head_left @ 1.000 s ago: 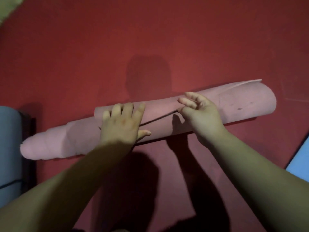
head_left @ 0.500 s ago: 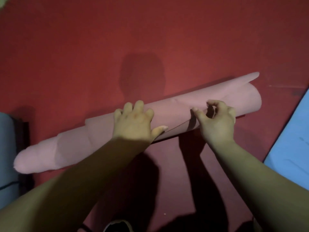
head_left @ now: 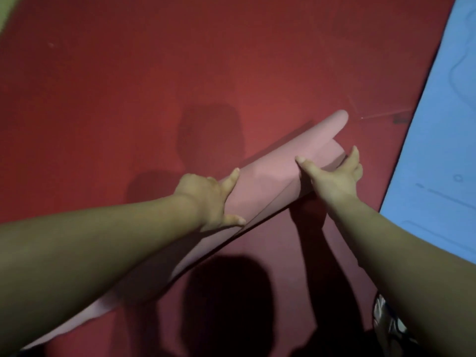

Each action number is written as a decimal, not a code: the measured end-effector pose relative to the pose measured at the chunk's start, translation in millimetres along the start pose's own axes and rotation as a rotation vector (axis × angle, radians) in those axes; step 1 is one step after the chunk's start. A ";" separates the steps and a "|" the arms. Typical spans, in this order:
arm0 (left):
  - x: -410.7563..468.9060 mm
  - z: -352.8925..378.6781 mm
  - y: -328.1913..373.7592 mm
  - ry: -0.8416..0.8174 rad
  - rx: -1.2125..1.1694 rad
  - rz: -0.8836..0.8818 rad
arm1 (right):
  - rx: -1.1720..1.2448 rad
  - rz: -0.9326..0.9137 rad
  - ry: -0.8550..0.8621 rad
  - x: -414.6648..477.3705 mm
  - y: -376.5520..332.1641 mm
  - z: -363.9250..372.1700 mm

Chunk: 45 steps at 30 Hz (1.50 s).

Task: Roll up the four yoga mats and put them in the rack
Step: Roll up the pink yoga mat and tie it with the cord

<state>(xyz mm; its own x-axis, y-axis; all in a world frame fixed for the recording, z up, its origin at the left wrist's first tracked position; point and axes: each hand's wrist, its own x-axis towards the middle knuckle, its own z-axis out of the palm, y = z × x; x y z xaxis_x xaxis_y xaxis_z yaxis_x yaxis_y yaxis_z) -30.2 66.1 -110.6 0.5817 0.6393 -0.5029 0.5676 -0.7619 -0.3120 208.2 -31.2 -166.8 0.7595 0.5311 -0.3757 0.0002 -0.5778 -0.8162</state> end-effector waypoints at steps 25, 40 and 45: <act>-179.0 -144.6 -38.0 0.390 -0.840 -0.238 | 0.338 -0.462 -0.170 -150.6 -213.8 -102.6; -391.1 -204.0 -16.0 0.930 -1.025 -0.384 | 0.360 -1.072 -0.385 -349.5 -311.7 -196.3; -423.3 -211.2 -34.1 1.076 -1.177 -0.328 | 0.398 -1.099 -0.595 -367.4 -318.9 -189.5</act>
<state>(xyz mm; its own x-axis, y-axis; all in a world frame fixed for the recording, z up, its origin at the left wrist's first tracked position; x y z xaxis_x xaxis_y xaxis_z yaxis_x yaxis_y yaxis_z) -172.8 -156.6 283.1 0.1817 0.9073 0.3791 0.5552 -0.4129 0.7220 52.3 -159.5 314.7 0.0846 0.8544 0.5126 0.1632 0.4957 -0.8530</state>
